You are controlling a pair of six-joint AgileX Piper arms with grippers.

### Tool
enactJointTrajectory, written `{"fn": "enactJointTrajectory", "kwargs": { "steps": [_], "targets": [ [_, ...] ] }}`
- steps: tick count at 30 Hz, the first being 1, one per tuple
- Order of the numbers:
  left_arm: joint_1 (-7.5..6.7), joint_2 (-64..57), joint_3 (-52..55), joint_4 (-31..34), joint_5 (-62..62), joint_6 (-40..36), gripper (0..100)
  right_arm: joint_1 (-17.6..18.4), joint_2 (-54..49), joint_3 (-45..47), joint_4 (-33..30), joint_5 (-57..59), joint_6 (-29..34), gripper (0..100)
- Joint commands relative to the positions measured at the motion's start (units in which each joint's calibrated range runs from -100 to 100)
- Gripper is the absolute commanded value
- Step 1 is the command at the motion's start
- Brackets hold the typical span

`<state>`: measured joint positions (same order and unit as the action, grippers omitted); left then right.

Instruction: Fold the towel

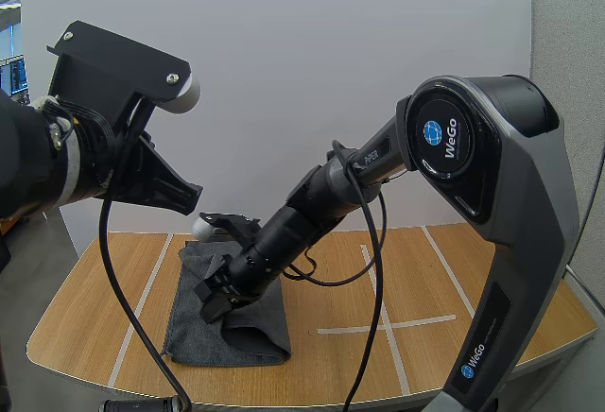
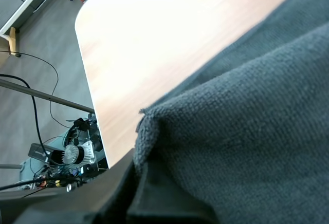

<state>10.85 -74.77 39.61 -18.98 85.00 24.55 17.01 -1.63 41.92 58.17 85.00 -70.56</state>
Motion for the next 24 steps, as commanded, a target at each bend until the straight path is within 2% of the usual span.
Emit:
{"fn": "enactJointTrajectory", "kwargs": {
  "steps": [1, 17, 24],
  "targets": [
    [-0.01, -0.2, -0.4, 1.3, 0.7, -0.52, 0, 3.86, -0.73, -3.4, 0.63, -6.24, 1.56, 0],
    [-0.01, -0.2, -0.4, 1.3, 4.84, -1.51, 0, 10.94, 3.66, -4.08, 0.62, -23.48, 1.68, 0],
    [-0.01, -0.2, -0.4, 1.3, 9.11, -1.68, 0, 11.21, 6.75, -7.29, 0.76, -27.1, 3.51, 0]
  ]
}}
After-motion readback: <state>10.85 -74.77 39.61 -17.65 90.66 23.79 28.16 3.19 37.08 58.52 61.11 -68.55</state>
